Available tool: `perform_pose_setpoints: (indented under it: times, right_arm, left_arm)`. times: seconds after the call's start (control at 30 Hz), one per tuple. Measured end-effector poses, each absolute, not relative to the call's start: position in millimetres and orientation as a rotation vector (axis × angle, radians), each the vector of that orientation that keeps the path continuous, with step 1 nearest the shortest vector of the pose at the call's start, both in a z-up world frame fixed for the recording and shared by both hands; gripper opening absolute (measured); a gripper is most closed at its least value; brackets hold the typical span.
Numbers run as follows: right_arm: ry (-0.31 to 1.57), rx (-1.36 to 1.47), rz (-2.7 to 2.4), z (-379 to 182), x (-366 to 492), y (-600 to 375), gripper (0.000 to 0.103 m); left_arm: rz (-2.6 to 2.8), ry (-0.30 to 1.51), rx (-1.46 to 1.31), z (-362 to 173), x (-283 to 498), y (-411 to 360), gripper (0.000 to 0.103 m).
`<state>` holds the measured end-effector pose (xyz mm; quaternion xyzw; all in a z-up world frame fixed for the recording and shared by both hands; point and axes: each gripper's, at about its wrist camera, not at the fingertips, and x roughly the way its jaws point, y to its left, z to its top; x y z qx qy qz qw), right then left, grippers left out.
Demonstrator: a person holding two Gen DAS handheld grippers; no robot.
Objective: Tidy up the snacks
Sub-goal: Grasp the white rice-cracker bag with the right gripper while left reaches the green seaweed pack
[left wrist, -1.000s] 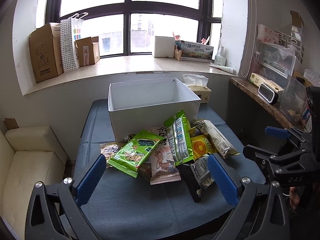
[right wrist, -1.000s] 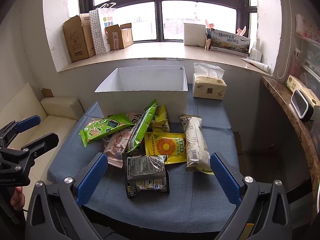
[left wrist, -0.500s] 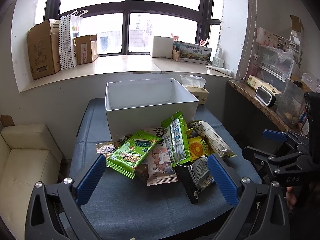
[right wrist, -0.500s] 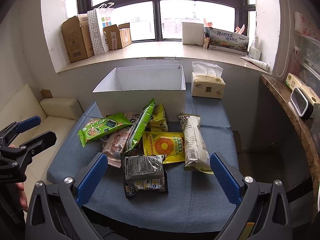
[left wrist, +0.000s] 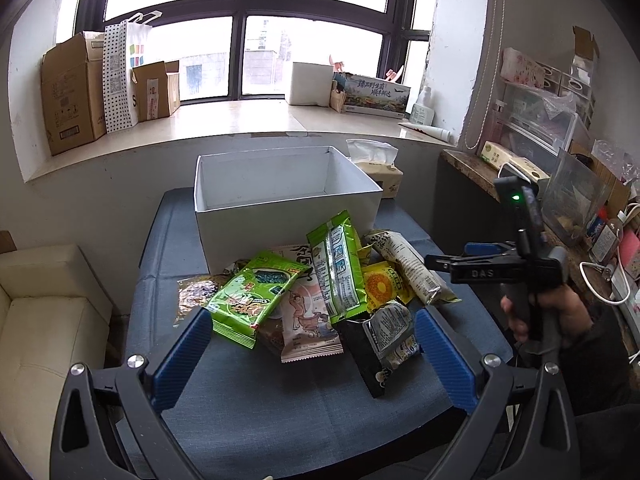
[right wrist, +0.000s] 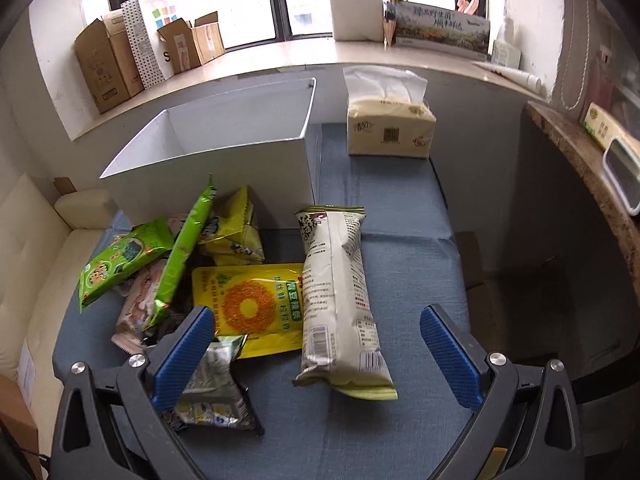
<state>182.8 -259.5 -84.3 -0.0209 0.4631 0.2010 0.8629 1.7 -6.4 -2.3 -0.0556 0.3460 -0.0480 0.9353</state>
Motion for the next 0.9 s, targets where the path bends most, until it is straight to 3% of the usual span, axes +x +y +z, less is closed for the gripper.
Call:
perform_pose_setpoints:
  times: [0.27,0.33,0.4,0.5,0.67,0.9]
  right_arm:
    - [1.088,0.080,0.502,-136.9,238.6,-258.1,0.103]
    - [1.120,0.090,0.513,-148.1,244.4,-253.8,0.094]
    - [1.135,0.066,0.491,-157.6,247.1,-249.3,0.069]
    - [1.162,0.090,0.502,-166.0,248.6,-248.4,0.059]
    - [1.163,0.109,0.517,-158.6,242.1,-256.7,0.049]
    - [1.077,0.170,0.478,-122.3,207.8,-282.4,0.048]
  left_arm:
    - [-0.107,0.779,-0.162,-21.9,7.9,1.2,0.103]
    - [-0.109,0.773,-0.163,-22.2,6.3,2.0,0.103]
    - [-0.094,0.765,-0.156,-21.3,5.0,2.8,0.103]
    - [-0.093,0.772,-0.161,-23.2,5.9,5.7,0.103]
    - [-0.071,0.793,-0.183,-31.9,11.6,14.2,0.103]
    - [-0.091,0.825,-0.081,-44.3,40.9,21.6,0.103]
